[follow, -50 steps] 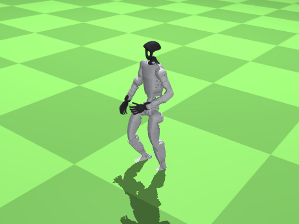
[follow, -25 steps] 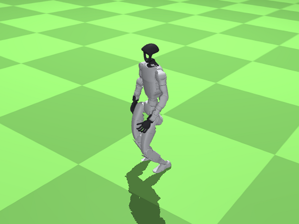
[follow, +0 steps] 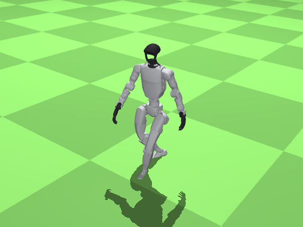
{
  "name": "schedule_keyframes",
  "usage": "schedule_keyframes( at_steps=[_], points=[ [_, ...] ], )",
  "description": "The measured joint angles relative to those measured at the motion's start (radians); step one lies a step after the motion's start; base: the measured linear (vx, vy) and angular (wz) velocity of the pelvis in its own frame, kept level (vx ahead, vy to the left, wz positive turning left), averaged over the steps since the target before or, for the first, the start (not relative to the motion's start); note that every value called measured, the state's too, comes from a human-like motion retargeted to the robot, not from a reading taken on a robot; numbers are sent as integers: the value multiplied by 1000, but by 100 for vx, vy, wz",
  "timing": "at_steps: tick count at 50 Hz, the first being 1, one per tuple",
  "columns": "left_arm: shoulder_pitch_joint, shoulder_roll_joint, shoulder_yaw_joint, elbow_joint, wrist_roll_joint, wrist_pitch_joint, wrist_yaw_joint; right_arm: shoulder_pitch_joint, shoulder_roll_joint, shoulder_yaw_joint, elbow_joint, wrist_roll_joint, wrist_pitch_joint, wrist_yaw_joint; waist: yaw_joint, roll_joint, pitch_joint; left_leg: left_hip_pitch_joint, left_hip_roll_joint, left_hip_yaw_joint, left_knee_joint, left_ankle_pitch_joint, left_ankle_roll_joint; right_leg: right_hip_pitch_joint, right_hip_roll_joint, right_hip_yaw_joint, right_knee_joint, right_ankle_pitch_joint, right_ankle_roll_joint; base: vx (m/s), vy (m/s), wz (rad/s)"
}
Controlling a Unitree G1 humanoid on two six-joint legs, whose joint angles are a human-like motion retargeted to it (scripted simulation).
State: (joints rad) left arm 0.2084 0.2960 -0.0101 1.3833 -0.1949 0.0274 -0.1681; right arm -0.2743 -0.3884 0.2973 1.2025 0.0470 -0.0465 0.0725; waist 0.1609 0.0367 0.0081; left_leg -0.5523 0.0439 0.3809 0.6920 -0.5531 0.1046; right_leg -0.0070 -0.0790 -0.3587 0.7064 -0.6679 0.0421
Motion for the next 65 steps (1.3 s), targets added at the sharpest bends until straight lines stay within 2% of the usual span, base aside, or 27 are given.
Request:
schedule_keyframes(
  at_steps=[2,5,7,10,15,19,23,30,33,37,40,48,53,59,63,65],
  points=[
    [8,-14,5,7,-11,7,-15,7,15,-1,-25,10,2,6,-6,-28,-4,21,-46,-7,26,-8,29,-19,-40,30,127,52,30,36,9,101],
    [6,-34,-3,0,-26,16,-38,28,37,-2,-54,22,10,24,-28,-87,3,65,-153,-27,33,-18,74,-78,-123,93,374,185,95,33,8,120],
    [-13,-40,-18,-22,-29,20,-45,38,49,-8,-67,25,20,44,-49,-150,10,124,-264,-42,-59,16,106,-143,-221,141,540,246,114,33,7,127],
    [-45,-48,-50,-72,-24,23,-37,57,63,-12,-64,22,29,66,-76,-176,20,186,-340,-103,-105,24,129,-216,-280,193,692,282,101,34,4,124],
    [-112,-52,-98,-176,-7,18,0,107,76,-21,-31,4,46,83,-123,-159,46,301,-393,-236,-151,17,129,-310,-313,248,745,195,33,36,0,120],
    [-163,-46,-128,-255,1,4,27,155,86,-32,10,-13,58,90,-160,-125,68,387,-389,-340,-157,-7,109,-365,-273,273,636,116,-9,36,-5,111],
    [-204,-36,-161,-310,5,-16,47,197,103,-47,63,-22,73,95,-186,-90,88,450,-364,-427,-138,-48,89,-411,-176,302,468,89,-13,33,-8,94],
    [-241,-28,-212,-333,46,-53,58,234,120,-65,135,-6,91,97,-190,-26,93,501,-293,-527,-101,-130,68,-480,45,361,119,159,48,29,-8,59],
    [-240,-30,-228,-316,70,-60,56,239,120,-71,144,4,91,91,-181,-7,82,503,-268,-546,-74,-169,63,-508,106,367,-5,190,68,26,-9,23],
    [-232,-33,-246,-274,107,-63,51,231,115,-77,137,18,83,77,-168,9,59,507,-243,-559,-53,-210,61,-536,154,354,-131,230,81,25,-11,8],
    [-223,-35,-256,-237,129,-62,46,217,107,-81,121,32,77,63,-166,-1,39,528,-248,-568,-76,-215,63,-556,151,340,-178,255,89,25,-11,11],
    [-193,-34,-263,-177,139,-58,58,186,88,-84,70,72,53,15,-164,-26,3,608,-257,-577,-75,-242,60,-601,126,301,-80,298,84,28,-12,11],
    [-206,-35,-257,-163,110,-51,77,171,79,-73,53,95,44,-9,-180,-24,-15,677,-225,-557,-69,-233,27,-586,127,279,9,311,58,33,-11,12],
    [-255,-42,-271,-161,65,-38,85,170,84,-36,52,100,42,-13,-199,41,-29,684,-136,-587,117,-216,-61,-544,219,233,75,248,-14,33,-10,3],
    [-316,-51,-288,-178,34,-31,77,173,89,-3,61,95,49,-1,-220,90,-37,656,-55,-581,246,-133,-137,-517,279,205,76,220,-52,28,-7,10],
    [-346,-55,-298,-196,22,-31,76,182,94,11,67,91,53,5,-232,102,-40,630,-5,-549,311,-89,-154,-509,291,195,85,200,-64,26,-5,19]
  ],
)
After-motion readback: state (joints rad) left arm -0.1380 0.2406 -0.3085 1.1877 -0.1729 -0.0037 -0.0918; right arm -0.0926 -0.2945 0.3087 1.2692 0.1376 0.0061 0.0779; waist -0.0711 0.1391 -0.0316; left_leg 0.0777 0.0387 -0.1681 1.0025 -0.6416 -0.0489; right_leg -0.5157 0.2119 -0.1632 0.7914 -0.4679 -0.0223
